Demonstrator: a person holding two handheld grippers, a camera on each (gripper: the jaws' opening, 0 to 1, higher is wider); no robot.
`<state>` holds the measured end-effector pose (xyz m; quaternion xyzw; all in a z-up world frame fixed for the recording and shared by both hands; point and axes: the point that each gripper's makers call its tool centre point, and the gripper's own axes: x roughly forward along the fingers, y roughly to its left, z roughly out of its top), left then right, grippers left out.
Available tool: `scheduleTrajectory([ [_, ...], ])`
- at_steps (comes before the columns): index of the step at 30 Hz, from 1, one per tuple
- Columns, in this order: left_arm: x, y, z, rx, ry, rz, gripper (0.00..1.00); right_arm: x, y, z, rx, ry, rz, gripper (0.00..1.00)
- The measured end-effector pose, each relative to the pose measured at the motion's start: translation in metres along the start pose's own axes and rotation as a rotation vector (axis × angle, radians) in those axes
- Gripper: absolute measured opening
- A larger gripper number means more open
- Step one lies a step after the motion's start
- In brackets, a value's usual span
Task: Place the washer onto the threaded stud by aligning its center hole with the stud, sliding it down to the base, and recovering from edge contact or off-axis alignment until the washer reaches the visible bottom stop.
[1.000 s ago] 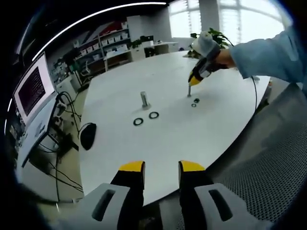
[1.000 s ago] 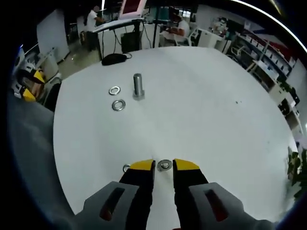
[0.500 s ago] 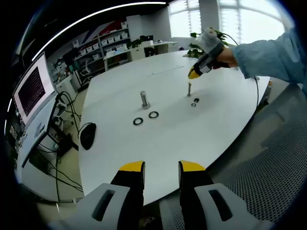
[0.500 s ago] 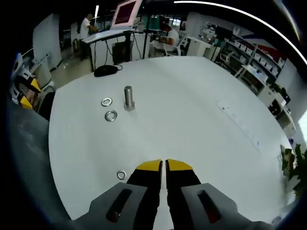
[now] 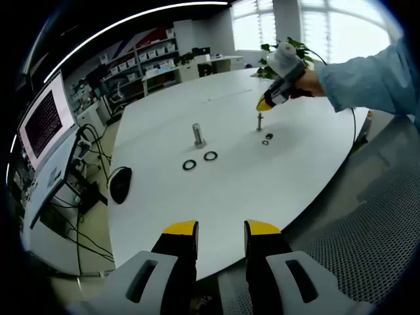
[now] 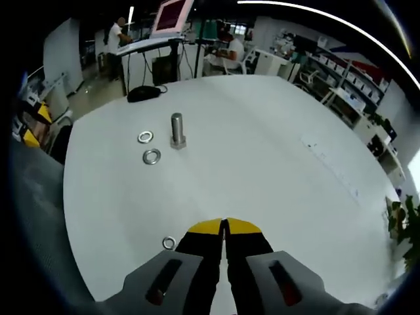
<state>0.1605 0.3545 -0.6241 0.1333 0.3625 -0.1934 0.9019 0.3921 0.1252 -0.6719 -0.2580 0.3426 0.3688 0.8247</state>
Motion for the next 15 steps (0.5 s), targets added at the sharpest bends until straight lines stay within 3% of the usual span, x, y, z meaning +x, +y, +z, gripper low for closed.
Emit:
scheduleTrajectory([
  [15, 0.0, 0.0, 0.0, -0.001, -0.001, 0.002, 0.26, -0.007, -0.002, -0.01, 0.019, -0.004, -0.005, 0.03],
])
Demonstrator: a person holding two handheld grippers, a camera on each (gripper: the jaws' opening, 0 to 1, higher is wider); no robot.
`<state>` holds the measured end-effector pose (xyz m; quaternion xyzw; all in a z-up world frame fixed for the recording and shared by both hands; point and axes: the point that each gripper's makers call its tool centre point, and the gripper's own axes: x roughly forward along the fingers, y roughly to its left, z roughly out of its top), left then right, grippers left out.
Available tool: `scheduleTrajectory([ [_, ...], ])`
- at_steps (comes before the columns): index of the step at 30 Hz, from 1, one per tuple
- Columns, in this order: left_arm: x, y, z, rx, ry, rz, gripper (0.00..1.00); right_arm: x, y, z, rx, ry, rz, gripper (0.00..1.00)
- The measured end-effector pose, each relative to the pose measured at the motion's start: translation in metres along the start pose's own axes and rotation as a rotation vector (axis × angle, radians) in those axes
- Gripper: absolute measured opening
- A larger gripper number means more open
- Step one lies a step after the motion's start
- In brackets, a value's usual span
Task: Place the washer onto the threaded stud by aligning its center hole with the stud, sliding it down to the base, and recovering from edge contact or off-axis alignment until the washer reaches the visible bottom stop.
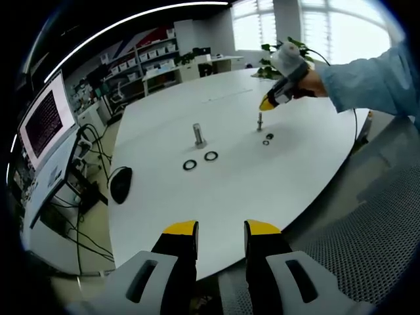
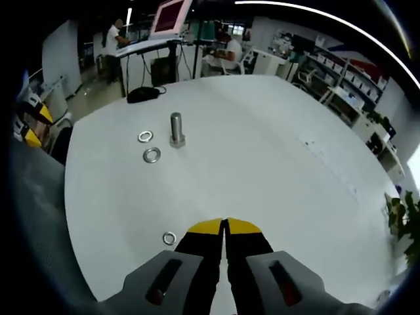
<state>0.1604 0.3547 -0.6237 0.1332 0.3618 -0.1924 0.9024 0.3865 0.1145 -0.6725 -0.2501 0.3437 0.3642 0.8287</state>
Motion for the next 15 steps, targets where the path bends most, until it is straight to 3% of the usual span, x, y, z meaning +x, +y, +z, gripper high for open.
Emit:
scheduleTrajectory([
  [15, 0.0, 0.0, 0.001, 0.0, -0.003, 0.0, 0.26, -0.004, 0.005, -0.011, 0.021, 0.014, 0.026, 0.03],
])
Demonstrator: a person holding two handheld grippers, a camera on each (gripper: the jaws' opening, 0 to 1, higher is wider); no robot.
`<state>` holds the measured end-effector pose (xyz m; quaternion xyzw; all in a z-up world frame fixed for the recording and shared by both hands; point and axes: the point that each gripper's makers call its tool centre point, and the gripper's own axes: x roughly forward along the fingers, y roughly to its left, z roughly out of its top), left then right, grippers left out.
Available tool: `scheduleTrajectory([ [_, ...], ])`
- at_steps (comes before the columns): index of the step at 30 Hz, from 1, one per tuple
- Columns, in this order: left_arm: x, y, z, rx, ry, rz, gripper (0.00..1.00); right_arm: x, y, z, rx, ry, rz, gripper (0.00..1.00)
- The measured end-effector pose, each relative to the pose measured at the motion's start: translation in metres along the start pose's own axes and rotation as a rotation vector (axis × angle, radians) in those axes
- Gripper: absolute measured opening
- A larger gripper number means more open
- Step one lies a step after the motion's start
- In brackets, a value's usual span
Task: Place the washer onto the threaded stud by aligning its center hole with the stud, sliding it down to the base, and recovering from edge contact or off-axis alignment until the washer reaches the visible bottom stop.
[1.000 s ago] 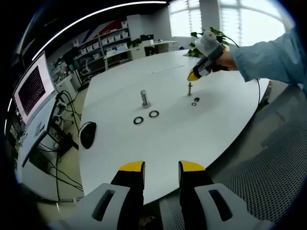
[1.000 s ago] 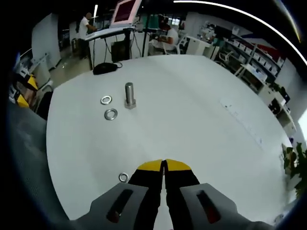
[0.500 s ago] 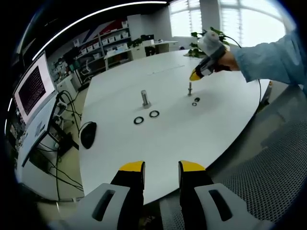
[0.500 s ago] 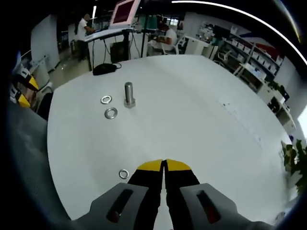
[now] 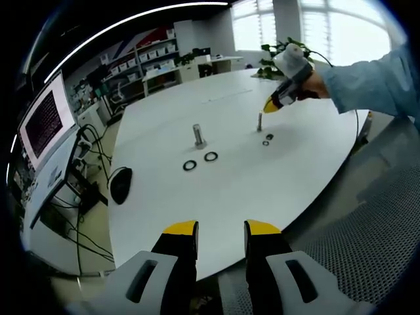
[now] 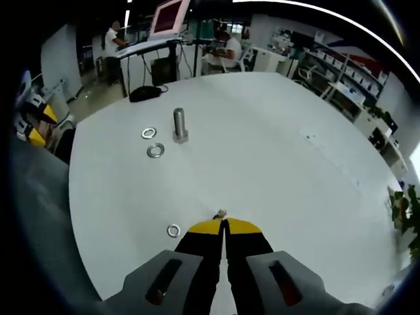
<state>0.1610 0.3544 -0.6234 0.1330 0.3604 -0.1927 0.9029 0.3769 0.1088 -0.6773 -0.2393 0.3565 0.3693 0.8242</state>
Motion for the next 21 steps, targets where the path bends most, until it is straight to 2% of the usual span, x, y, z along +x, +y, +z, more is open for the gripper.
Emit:
scheduleTrajectory([
  [13, 0.0, 0.0, 0.0, 0.0, -0.001, 0.0, 0.26, 0.0, 0.005, -0.007, 0.005, 0.013, 0.017, 0.04],
  [21, 0.0, 0.0, 0.0, 0.001, 0.0, -0.002, 0.26, 0.004, 0.02, -0.016, -0.026, 0.053, 0.084, 0.09],
])
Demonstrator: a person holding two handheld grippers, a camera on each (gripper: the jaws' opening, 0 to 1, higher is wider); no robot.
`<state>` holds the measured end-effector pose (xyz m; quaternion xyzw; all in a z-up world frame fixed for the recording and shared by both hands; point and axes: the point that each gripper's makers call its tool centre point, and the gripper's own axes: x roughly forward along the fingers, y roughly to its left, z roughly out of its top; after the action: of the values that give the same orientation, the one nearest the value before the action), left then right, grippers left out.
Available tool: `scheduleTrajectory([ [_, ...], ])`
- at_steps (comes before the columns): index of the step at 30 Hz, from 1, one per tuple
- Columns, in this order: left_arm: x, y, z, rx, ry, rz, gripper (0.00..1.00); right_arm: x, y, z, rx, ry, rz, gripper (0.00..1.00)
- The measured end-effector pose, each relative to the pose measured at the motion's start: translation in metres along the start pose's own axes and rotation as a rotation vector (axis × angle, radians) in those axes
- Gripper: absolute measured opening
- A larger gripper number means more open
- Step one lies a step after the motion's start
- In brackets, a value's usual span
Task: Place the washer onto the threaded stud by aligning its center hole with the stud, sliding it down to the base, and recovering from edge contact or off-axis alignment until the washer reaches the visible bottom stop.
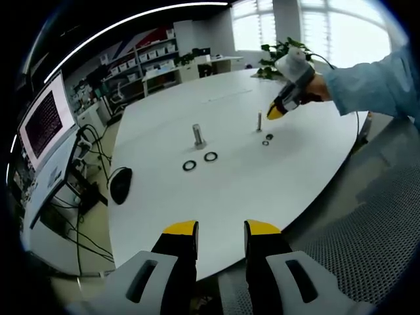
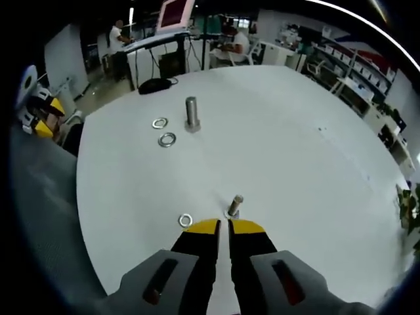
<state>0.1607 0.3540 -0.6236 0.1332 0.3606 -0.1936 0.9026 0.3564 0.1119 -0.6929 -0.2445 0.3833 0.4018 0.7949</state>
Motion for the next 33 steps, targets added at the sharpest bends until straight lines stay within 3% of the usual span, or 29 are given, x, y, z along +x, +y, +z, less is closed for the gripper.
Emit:
scheduleTrajectory([
  [9, 0.0, 0.0, -0.001, 0.002, 0.005, -0.002, 0.26, 0.012, 0.016, -0.015, -0.034, 0.077, 0.07, 0.18],
  [20, 0.0, 0.0, -0.002, -0.002, 0.009, 0.0, 0.26, 0.026, 0.023, -0.026, -0.078, 0.142, 0.102, 0.19],
  [33, 0.0, 0.0, -0.003, -0.006, 0.015, 0.002, 0.26, 0.035, 0.022, -0.031, -0.067, 0.157, 0.104, 0.19],
])
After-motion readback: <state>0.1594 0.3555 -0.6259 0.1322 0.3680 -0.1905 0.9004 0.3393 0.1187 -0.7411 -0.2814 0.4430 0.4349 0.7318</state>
